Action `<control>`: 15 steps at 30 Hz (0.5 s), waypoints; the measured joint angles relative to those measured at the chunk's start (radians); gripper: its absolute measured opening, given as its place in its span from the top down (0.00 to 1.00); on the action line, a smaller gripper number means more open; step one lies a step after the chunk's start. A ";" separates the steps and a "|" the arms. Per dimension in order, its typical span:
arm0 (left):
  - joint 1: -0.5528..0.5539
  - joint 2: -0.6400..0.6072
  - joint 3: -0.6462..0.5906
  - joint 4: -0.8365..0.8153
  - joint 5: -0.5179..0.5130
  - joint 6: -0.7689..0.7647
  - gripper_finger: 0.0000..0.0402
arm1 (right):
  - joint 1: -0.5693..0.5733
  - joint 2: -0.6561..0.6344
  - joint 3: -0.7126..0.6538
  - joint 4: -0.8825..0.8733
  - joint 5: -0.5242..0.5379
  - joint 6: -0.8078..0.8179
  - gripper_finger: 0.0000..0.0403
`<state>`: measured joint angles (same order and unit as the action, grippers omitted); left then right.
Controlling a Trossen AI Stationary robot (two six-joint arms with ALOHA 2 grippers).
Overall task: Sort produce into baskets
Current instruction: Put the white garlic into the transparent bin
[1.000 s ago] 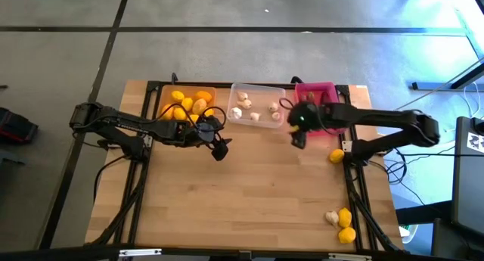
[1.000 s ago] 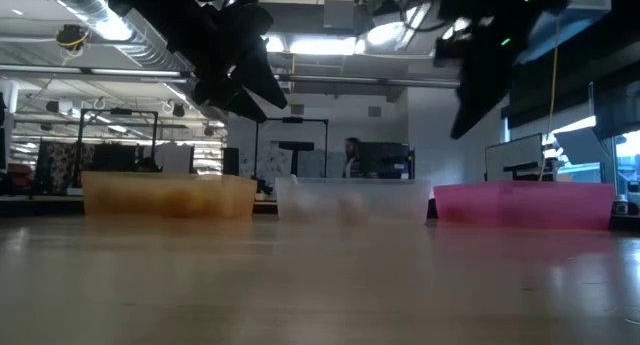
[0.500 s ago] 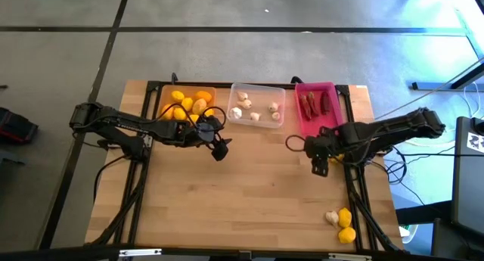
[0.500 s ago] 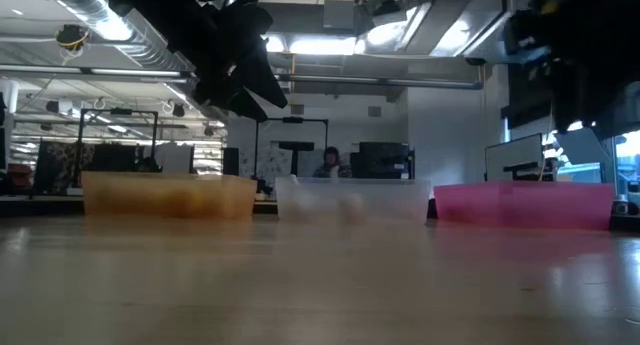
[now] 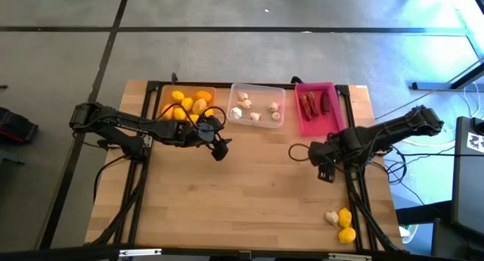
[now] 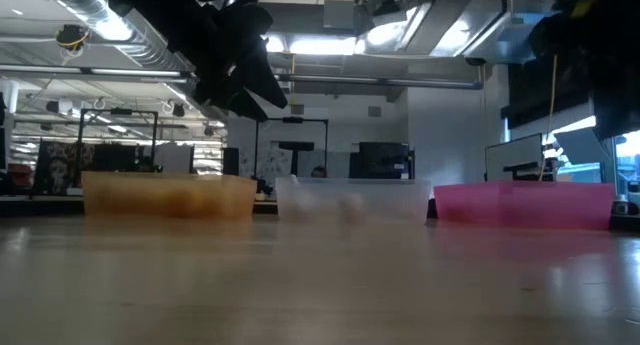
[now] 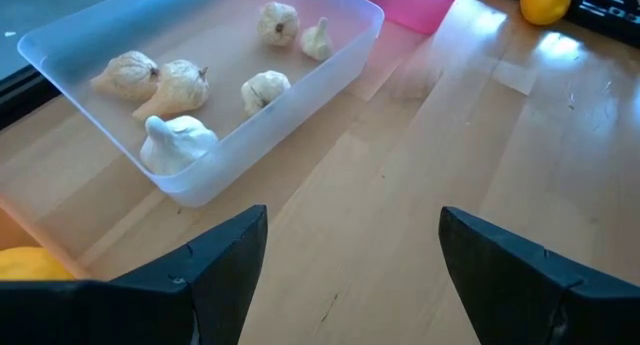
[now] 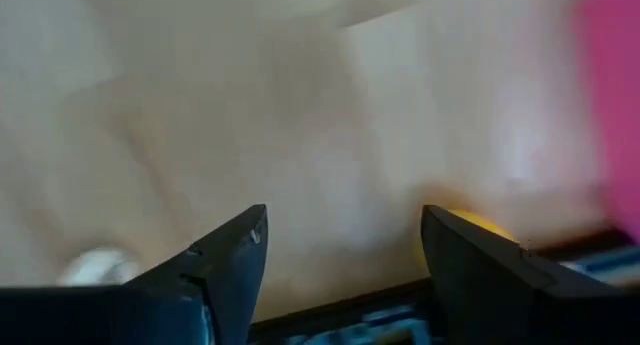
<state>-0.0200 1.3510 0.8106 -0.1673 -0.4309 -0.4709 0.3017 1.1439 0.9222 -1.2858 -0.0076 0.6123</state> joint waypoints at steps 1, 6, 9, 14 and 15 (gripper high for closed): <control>0.000 0.000 0.000 0.000 0.000 0.000 0.27 | 0.021 0.001 0.000 0.014 -0.020 0.011 0.36; 0.000 0.000 -0.001 0.000 0.000 0.000 0.27 | 0.145 0.006 0.000 0.062 -0.057 0.123 0.36; 0.000 0.000 -0.001 0.000 0.000 0.000 0.27 | 0.218 0.011 0.000 0.085 -0.071 0.220 0.36; 0.000 0.000 -0.001 0.000 0.000 0.000 0.27 | 0.328 0.023 0.000 0.130 -0.119 0.366 0.36; 0.000 0.000 -0.001 0.000 0.000 0.000 0.27 | 0.349 0.027 0.000 0.140 -0.118 0.397 0.36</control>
<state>-0.0200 1.3510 0.8101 -0.1674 -0.4309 -0.4713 0.6508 1.1714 0.9222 -1.1457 -0.1256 1.0092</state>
